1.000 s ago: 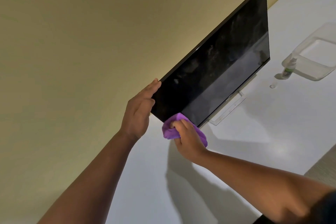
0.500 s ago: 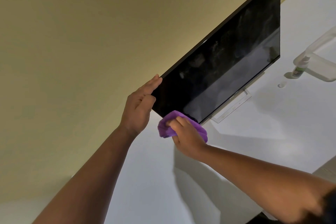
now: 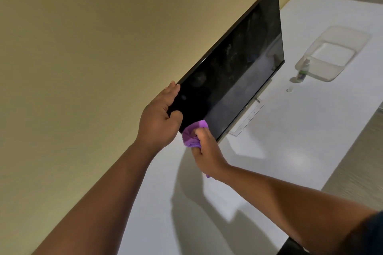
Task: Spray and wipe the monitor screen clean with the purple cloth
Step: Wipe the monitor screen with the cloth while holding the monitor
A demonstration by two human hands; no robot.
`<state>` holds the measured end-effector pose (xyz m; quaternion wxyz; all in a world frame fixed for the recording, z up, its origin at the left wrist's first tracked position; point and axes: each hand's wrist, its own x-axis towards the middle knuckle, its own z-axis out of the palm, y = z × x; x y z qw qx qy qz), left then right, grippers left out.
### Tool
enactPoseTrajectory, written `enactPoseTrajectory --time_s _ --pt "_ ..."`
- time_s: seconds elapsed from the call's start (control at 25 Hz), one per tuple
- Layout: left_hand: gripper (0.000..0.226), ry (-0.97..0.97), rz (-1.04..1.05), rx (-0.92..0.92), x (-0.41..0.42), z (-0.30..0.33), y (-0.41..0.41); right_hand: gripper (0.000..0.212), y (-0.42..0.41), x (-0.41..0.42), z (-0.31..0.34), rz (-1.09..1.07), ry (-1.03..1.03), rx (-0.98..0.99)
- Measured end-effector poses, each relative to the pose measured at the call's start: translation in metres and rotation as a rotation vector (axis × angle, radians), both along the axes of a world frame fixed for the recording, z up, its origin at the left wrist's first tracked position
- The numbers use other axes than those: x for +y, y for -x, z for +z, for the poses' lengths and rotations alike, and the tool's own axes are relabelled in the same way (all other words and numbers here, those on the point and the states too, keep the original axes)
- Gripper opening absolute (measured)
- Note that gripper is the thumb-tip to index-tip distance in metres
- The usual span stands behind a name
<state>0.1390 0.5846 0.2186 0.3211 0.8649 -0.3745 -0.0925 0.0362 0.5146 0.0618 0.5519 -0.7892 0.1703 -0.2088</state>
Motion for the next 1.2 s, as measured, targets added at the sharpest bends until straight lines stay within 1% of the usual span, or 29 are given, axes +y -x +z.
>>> enactPoseTrajectory --time_s 0.04,0.12,0.2,0.24,0.28,0.36,0.44,0.6,0.64,0.68,0.72,0.76,0.8,0.84,0.88,0.96,1.04,1.08,1.16,1.2 --pt "0.071 -0.002 -0.017 -0.014 0.0 -0.001 -0.001 0.034 0.005 0.0 -0.011 0.017 0.003 0.028" --pt "0.075 0.0 -0.033 -0.049 0.002 -0.004 -0.002 0.027 0.016 0.001 -0.033 0.032 -0.048 0.149" --pt "0.074 0.007 -0.035 -0.09 0.001 -0.007 -0.003 0.026 0.023 -0.003 -0.043 -0.05 -0.14 0.342" --pt "0.072 0.015 -0.025 -0.103 0.001 -0.007 -0.003 0.025 0.023 -0.005 -0.042 -0.085 -0.193 0.379" --pt "0.07 0.024 -0.013 -0.106 0.001 -0.007 -0.003 0.024 0.021 -0.005 -0.038 -0.093 -0.245 0.339" --pt "0.066 0.038 0.02 -0.106 -0.002 -0.005 -0.004 0.028 0.016 -0.001 -0.025 -0.048 -0.293 0.151" --pt "0.061 0.046 0.083 -0.12 -0.008 -0.001 -0.006 0.032 0.013 0.005 -0.017 0.013 -0.316 0.074" --pt "0.051 0.061 0.164 -0.2 -0.023 0.004 -0.011 0.049 0.026 0.005 -0.038 0.101 -0.242 0.106" --pt "0.049 0.072 0.166 -0.206 -0.025 0.005 -0.011 0.049 0.031 0.004 -0.047 0.101 -0.251 0.136" --pt "0.047 0.085 0.165 -0.21 -0.027 0.005 -0.011 0.043 0.035 0.002 -0.054 0.085 -0.289 0.165" --pt "0.046 0.099 0.163 -0.212 -0.029 0.005 -0.011 0.031 0.037 0.0 -0.058 0.039 -0.343 0.193" --pt "0.044 0.112 0.16 -0.213 -0.03 0.003 -0.01 0.02 0.037 -0.004 -0.062 -0.033 -0.414 0.212" --pt "0.043 0.123 0.155 -0.215 -0.031 0.001 -0.008 0.013 0.036 -0.007 -0.062 -0.114 -0.493 0.216" --pt "0.043 0.135 0.154 -0.218 -0.031 -0.001 -0.006 0.015 0.035 -0.009 -0.061 -0.184 -0.558 0.207" --pt "0.042 0.149 0.158 -0.223 -0.031 -0.004 -0.004 0.022 0.033 -0.009 -0.058 -0.235 -0.592 0.188" --pt "0.042 0.186 0.17 -0.219 -0.033 -0.009 -0.002 0.031 0.03 -0.005 -0.051 -0.298 -0.563 0.122" --pt "0.043 0.203 0.198 -0.198 -0.034 -0.011 -0.003 0.033 0.028 0.008 -0.049 -0.262 -0.525 0.084" --pt "0.044 0.196 0.213 -0.191 -0.034 -0.012 -0.004 0.033 0.026 0.015 -0.048 -0.22 -0.52 0.101" --pt "0.049 0.154 0.208 -0.212 -0.033 -0.013 -0.003 0.035 0.023 0.025 -0.051 -0.183 -0.515 0.134" --pt "0.051 0.127 0.19 -0.235 -0.033 -0.013 -0.002 0.038 0.024 0.028 -0.053 -0.188 -0.51 0.12"
